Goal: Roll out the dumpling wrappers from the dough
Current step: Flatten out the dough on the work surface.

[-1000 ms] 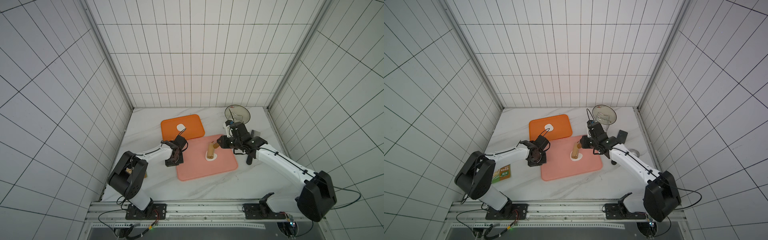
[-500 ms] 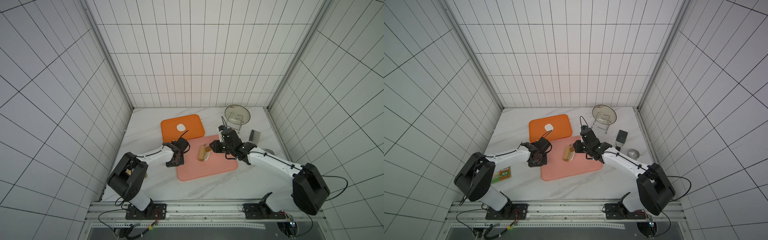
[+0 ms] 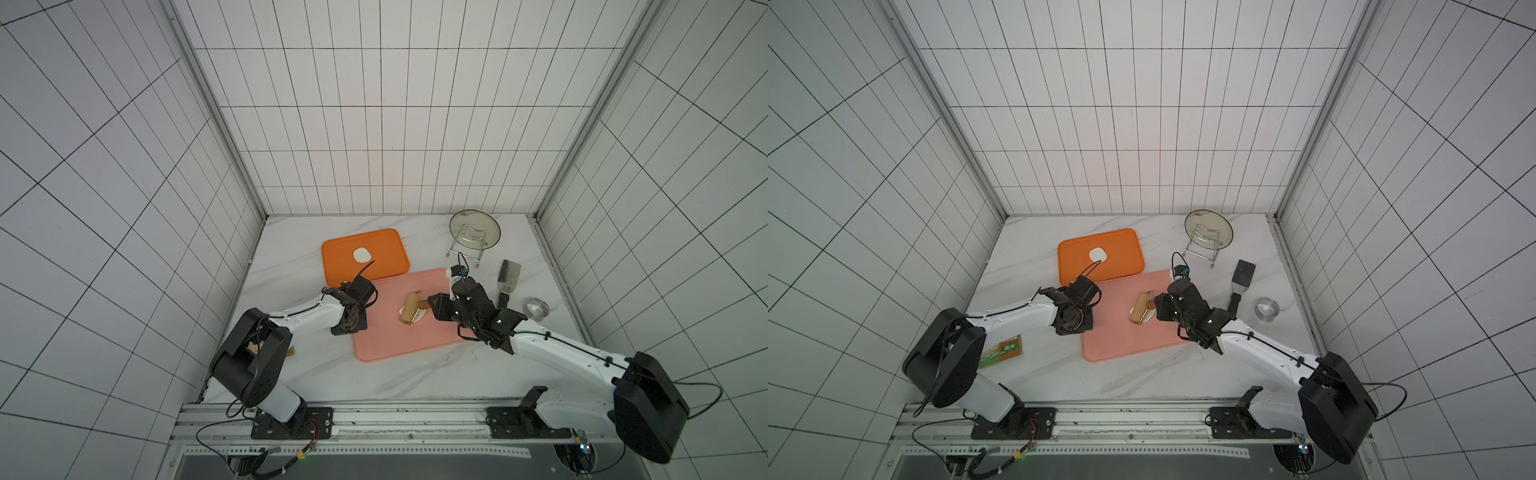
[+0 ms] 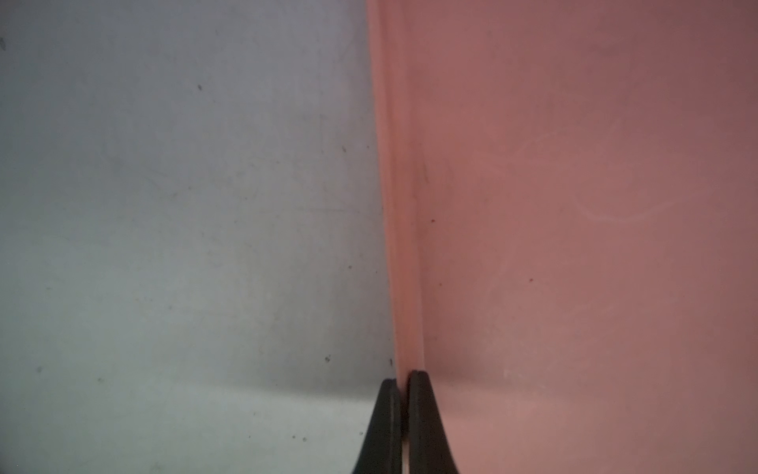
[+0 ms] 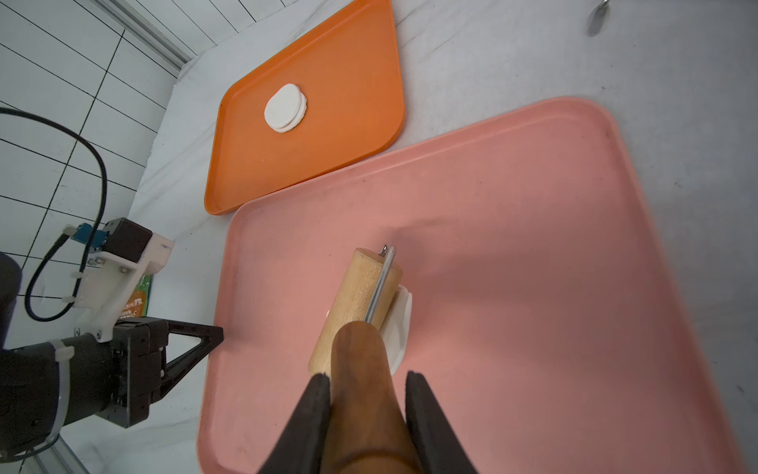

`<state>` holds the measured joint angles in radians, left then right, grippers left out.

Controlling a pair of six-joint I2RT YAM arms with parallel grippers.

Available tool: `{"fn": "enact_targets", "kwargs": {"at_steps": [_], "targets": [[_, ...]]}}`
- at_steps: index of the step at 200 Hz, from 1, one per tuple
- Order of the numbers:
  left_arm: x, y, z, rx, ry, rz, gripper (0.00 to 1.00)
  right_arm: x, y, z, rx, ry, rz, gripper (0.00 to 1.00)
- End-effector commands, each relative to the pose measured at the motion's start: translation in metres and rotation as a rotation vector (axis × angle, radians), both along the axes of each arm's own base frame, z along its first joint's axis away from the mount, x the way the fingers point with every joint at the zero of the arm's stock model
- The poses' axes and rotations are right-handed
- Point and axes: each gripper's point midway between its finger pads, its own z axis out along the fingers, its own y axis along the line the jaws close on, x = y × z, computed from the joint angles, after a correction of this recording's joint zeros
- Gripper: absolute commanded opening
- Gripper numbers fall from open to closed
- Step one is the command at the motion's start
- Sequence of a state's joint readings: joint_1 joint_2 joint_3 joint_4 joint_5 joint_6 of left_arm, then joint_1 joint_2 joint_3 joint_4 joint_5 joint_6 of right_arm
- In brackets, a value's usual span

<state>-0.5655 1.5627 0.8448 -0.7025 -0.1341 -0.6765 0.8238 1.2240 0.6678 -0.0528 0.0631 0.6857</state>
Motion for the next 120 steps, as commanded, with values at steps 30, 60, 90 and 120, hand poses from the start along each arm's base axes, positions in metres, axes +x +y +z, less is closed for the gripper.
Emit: {"fn": "enact_targets", "kwargs": {"at_steps": [30,60,90,120], "targets": [[-0.017,0.002,-0.014,-0.064,0.092,0.019,0.00,-0.056,-0.096,-0.099,-0.476,0.253,-0.060,0.00],[-0.014,0.009,-0.014,-0.061,0.094,0.041,0.00,-0.061,-0.101,-0.099,-0.481,0.277,-0.075,0.00],[-0.011,0.011,-0.013,-0.060,0.089,0.053,0.00,-0.066,-0.109,-0.097,-0.500,0.288,-0.085,0.00],[-0.010,0.016,-0.015,-0.055,0.094,0.072,0.00,-0.068,-0.115,-0.095,-0.520,0.288,-0.093,0.00]]}}
